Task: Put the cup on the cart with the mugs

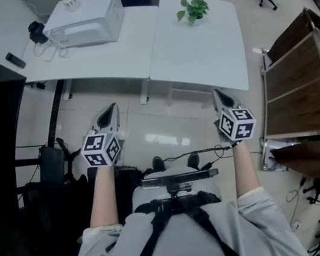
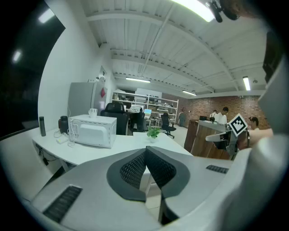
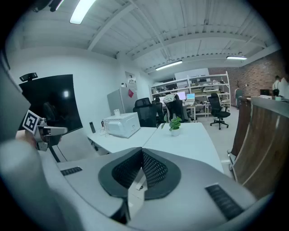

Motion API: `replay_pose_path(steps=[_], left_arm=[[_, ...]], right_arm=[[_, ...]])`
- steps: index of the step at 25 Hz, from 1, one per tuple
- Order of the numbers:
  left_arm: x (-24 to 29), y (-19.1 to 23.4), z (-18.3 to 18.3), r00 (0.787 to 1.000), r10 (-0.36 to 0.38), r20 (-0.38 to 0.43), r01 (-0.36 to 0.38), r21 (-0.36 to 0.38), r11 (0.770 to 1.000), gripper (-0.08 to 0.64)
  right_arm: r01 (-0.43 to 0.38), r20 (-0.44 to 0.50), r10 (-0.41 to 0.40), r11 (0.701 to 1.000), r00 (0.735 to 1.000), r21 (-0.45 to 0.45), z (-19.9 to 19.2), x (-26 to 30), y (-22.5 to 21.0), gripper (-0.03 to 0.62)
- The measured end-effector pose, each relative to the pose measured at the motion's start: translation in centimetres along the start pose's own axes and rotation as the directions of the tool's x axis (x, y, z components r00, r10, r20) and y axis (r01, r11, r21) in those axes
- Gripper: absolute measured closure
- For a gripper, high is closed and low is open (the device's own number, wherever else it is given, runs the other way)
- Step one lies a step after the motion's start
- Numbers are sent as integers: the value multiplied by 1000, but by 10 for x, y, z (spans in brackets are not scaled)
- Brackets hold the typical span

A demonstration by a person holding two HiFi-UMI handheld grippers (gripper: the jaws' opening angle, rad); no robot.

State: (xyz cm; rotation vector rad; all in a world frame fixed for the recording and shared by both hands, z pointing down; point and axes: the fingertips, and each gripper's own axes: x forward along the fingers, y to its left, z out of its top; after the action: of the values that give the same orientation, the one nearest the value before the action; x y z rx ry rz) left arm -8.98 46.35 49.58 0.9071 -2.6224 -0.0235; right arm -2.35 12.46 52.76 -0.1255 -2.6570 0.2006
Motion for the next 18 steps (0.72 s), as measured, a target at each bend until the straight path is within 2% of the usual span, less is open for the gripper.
replay_pose_path(steps=[8, 13, 18], left_arm=[[-7, 28, 1, 1000, -26, -5, 26, -7, 1000, 558], [-10, 47, 4, 999, -43, 3, 43, -8, 999, 558], [4, 69, 4, 999, -39, -3, 39, -38, 999, 558]], right_arm=[[-54, 17, 54, 998, 998, -15, 5, 19, 46, 586], [-78, 2, 78, 996, 997, -43, 6, 35, 75, 586], [-132, -29, 130, 989, 991, -68, 20, 62, 97, 586]])
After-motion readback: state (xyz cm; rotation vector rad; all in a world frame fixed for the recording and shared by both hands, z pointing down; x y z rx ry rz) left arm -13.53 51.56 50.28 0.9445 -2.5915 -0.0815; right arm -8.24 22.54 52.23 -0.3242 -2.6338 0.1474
